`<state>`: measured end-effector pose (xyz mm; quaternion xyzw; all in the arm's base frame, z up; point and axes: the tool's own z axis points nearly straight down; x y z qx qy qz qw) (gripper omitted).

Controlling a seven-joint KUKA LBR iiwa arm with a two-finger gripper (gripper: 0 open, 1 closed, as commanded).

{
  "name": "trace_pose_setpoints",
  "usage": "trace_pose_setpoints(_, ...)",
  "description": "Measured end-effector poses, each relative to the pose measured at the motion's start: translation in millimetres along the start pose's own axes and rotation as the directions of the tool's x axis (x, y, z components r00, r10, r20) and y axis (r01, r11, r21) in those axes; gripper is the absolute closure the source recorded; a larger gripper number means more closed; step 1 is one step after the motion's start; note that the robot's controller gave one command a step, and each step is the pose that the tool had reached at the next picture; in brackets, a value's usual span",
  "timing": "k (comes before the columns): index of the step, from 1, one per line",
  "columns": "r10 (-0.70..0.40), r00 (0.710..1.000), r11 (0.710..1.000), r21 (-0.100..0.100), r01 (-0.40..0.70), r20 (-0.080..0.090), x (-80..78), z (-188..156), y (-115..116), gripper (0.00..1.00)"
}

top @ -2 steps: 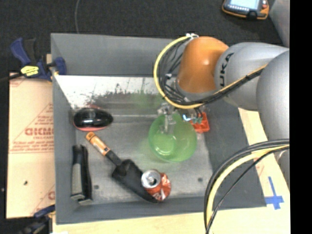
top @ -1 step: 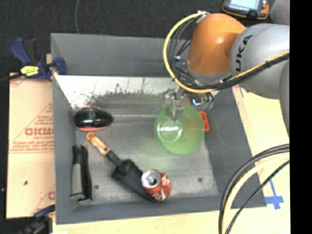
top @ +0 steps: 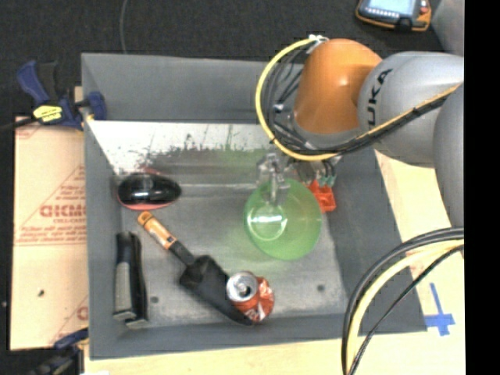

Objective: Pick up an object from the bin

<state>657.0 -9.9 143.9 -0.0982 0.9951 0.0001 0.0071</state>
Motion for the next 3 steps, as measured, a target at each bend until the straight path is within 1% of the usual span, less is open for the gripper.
trace_pose_setpoints(1,0.001,1.0,1.0,0.006,-0.001,0.022,-6.1,-36.0,-1.7,1.0)
trace_pose_setpoints(2,0.002,1.0,1.0,0.001,-0.002,0.006,-1.6,-14.8,-0.7,1.0)
trace_pose_setpoints(3,0.003,1.0,1.0,0.006,-0.003,0.025,-6.7,-52.3,-2.1,1.0)
